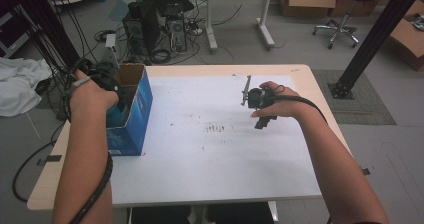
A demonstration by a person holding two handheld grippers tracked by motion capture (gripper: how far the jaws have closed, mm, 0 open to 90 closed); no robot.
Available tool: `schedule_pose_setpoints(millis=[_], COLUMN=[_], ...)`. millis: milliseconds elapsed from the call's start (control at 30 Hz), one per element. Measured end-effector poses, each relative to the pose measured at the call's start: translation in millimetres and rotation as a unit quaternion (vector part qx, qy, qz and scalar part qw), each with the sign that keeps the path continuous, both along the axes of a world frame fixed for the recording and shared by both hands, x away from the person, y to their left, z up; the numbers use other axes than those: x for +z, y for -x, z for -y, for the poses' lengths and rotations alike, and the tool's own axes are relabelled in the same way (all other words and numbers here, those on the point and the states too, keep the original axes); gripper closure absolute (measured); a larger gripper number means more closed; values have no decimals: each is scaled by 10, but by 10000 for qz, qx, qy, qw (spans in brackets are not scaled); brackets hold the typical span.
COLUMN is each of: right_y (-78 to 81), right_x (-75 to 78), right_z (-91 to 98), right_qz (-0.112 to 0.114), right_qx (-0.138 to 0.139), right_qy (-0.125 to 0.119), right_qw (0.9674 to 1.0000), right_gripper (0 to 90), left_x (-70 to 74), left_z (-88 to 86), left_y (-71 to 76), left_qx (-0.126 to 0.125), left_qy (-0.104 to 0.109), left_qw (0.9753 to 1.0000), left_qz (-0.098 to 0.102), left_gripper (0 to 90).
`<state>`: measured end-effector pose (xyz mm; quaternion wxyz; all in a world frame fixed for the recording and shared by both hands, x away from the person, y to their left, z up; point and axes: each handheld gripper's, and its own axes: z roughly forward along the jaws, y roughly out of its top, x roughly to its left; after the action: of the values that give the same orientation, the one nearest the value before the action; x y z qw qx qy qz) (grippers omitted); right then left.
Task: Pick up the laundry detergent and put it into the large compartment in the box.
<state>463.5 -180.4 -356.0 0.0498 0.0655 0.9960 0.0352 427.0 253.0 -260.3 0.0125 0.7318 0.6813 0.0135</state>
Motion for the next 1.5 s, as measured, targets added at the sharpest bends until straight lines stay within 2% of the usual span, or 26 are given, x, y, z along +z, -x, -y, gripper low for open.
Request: schedule_pose_setpoints(millis=[333, 433, 667, 1200, 1433, 1500], right_y=[-7, -5, -11, -2, 4, 4], right_x=[-8, -18, -44, -28, -28, -27], right_z=[18, 20, 22, 21, 24, 20], right_qz=[-26, -26, -52, -55, -69, -58], right_qx=[-5, -11, -31, -27, -36, -21], right_qy=[20, 12, 30, 46, 24, 29], right_qw=[10000, 10000, 10000, 10000, 10000, 10000], right_gripper=[160, 160, 161, 161, 161, 161], left_x=[-251, -301, -314, -319, -311, -282], left_z=[1, -15, -39, -35, -35, -27], left_y=[-29, -31, -29, -26, -9, -2], left_qx=[-57, -55, -44, -63, -88, -99], left_qy=[20, 44, 103, 89, 86, 75], left_qw=[9999, 9999, 9999, 9999, 9999, 9999], left_qz=[-137, -119, -90, -96, -29, 45], left_gripper=[394, 394, 394, 391, 375, 359])
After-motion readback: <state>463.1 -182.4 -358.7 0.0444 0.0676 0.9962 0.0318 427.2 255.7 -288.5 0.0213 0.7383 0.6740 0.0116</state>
